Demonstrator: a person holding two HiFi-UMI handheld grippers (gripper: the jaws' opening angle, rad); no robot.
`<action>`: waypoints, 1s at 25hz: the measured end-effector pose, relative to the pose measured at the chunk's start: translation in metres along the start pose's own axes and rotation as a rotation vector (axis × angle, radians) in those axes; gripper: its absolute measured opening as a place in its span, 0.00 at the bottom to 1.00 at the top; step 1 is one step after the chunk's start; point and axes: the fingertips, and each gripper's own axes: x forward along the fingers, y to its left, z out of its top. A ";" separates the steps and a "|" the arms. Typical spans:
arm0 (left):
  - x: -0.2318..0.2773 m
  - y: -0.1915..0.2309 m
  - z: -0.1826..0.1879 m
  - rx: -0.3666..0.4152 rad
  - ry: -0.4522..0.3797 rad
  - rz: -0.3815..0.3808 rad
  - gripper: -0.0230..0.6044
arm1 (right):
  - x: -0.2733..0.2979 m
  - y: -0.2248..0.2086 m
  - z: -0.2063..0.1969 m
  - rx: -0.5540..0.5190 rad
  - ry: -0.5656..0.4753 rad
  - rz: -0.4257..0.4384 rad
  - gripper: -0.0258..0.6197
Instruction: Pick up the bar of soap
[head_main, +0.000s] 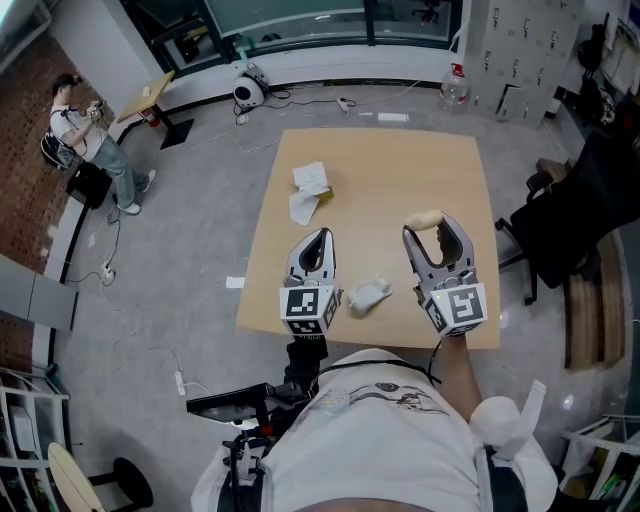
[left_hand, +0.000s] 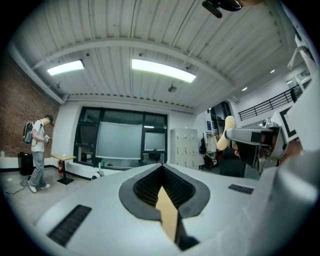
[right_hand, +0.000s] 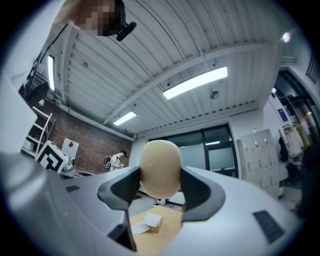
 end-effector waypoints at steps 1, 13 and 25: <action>0.000 0.000 0.000 0.000 0.000 0.001 0.04 | 0.000 0.000 0.000 0.003 -0.001 0.000 0.45; 0.005 0.002 -0.005 -0.004 0.004 0.006 0.04 | 0.004 -0.005 -0.006 0.017 0.000 0.000 0.45; 0.017 0.005 -0.005 -0.004 0.004 -0.001 0.04 | 0.013 -0.008 -0.008 0.037 -0.009 0.016 0.45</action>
